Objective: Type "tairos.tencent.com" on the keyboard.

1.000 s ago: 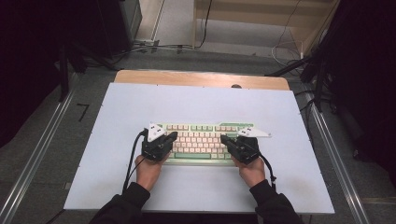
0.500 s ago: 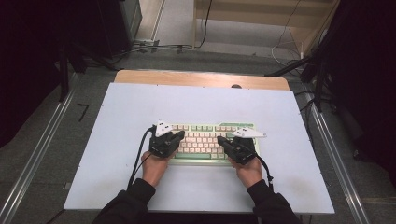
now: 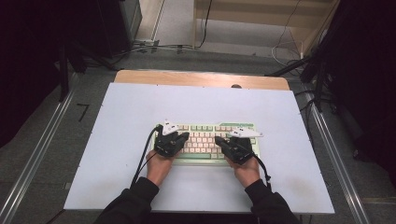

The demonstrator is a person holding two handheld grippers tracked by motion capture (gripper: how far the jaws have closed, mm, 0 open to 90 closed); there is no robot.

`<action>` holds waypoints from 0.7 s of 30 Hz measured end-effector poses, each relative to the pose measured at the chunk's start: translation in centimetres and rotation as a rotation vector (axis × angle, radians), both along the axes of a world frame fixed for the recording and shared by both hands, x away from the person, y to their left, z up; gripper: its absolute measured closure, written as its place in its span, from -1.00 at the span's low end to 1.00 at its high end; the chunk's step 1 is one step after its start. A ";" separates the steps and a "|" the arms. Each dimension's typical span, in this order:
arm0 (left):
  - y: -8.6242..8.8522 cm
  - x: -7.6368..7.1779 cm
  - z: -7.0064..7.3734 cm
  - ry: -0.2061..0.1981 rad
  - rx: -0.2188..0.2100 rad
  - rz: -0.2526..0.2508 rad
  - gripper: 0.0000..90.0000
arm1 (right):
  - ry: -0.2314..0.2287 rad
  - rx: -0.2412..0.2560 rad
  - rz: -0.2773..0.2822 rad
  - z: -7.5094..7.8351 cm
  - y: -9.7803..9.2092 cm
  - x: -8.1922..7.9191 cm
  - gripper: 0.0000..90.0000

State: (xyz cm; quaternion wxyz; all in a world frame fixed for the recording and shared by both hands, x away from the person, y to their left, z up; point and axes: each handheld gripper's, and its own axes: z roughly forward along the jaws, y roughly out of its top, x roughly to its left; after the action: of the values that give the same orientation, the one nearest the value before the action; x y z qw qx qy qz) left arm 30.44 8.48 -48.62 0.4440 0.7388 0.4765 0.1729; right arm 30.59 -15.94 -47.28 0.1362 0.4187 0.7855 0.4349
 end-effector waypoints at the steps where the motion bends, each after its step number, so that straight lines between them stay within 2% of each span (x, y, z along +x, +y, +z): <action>1: -0.1 0.0 0.0 0.001 0.001 0.001 1.00 | 0.001 0.000 0.000 0.0 0.0 0.0 0.94; 7: -0.7 0.4 -0.6 0.025 0.046 -0.007 1.00 | 0.000 -0.003 0.002 -0.1 0.0 0.0 0.94; 21: -0.7 0.5 -0.6 0.030 0.042 -0.002 1.00 | -0.002 -0.002 -0.003 0.0 0.0 0.0 0.94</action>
State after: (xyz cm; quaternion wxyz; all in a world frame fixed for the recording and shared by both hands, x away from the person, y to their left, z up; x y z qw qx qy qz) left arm 30.97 7.76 -49.19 0.4212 0.7510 0.4788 0.1713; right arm 30.61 -15.98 -47.26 0.1381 0.4194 0.7850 0.4345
